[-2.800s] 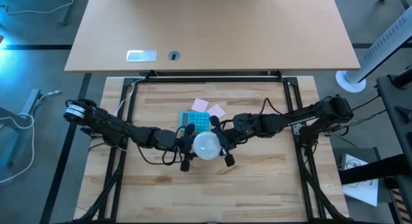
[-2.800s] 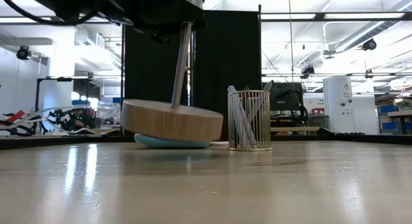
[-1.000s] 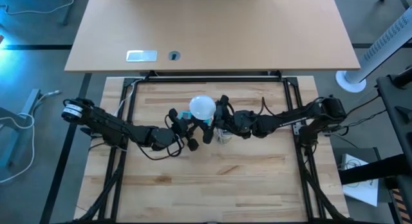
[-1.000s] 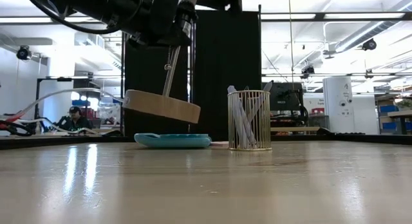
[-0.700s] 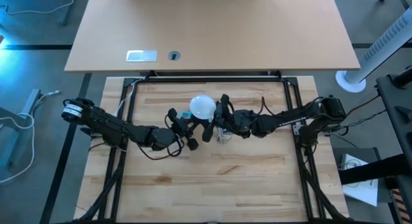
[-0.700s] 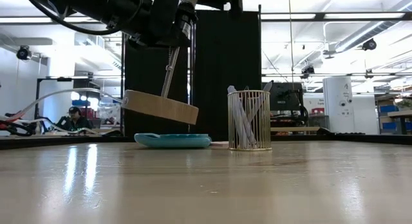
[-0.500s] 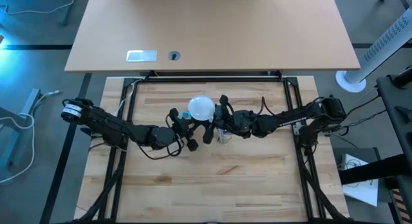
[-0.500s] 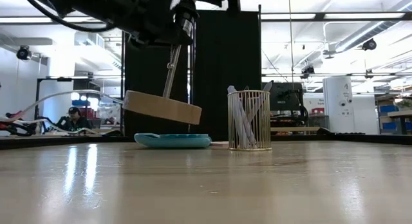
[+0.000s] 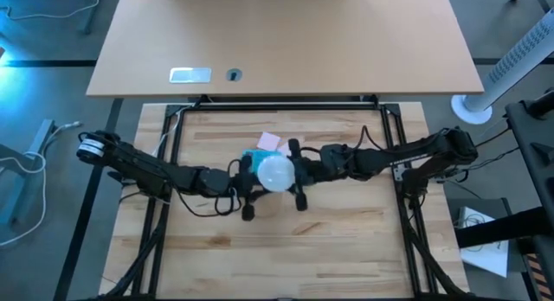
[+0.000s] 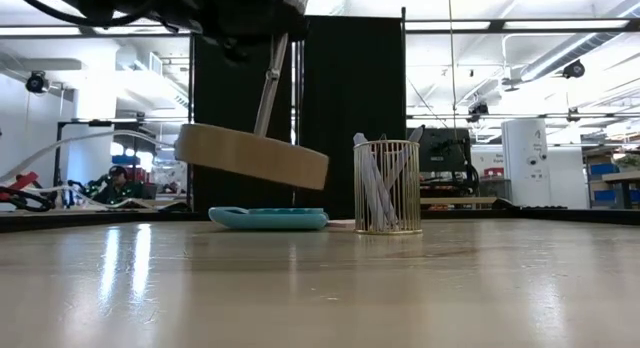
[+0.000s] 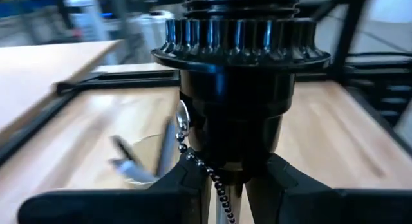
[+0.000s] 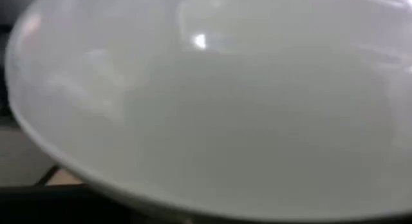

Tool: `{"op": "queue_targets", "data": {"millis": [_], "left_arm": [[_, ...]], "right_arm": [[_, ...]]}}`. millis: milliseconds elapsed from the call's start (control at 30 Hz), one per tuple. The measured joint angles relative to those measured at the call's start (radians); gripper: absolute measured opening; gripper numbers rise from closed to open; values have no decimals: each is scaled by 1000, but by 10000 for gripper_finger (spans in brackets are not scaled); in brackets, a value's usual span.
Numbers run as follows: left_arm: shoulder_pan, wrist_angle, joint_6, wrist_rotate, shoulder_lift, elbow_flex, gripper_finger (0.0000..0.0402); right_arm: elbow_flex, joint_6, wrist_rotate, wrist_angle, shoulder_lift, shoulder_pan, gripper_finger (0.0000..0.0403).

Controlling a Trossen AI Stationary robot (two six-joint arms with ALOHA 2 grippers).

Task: Screw lightbulb
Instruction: Remove the lightbulb from the black table lamp

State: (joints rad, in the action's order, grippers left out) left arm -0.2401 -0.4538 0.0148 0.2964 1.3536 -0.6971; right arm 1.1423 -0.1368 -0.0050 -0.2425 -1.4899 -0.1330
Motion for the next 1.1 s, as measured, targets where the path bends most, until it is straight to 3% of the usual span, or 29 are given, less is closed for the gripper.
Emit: {"op": "queue_targets", "data": {"millis": [233, 433, 633, 800, 1100], "left_arm": [[-1, -84, -21, -248, 50, 0, 59], [-1, -149, -26, -319, 114, -26, 59], [-1, -148, -53, -377, 199, -94, 59], [0, -142, -81, -343, 216, -106, 62], [-1, -182, -74, -309, 195, -88, 223]], "right_arm": [[0, -149, -289, 15, 2, 2, 138], [0, -199, -467, 28, 2, 11, 143], [-1, -203, -559, 59, 0, 18, 138], [0, -181, -553, 101, 2, 20, 141], [-4, -160, -515, 136, -3, 23, 140]]}}
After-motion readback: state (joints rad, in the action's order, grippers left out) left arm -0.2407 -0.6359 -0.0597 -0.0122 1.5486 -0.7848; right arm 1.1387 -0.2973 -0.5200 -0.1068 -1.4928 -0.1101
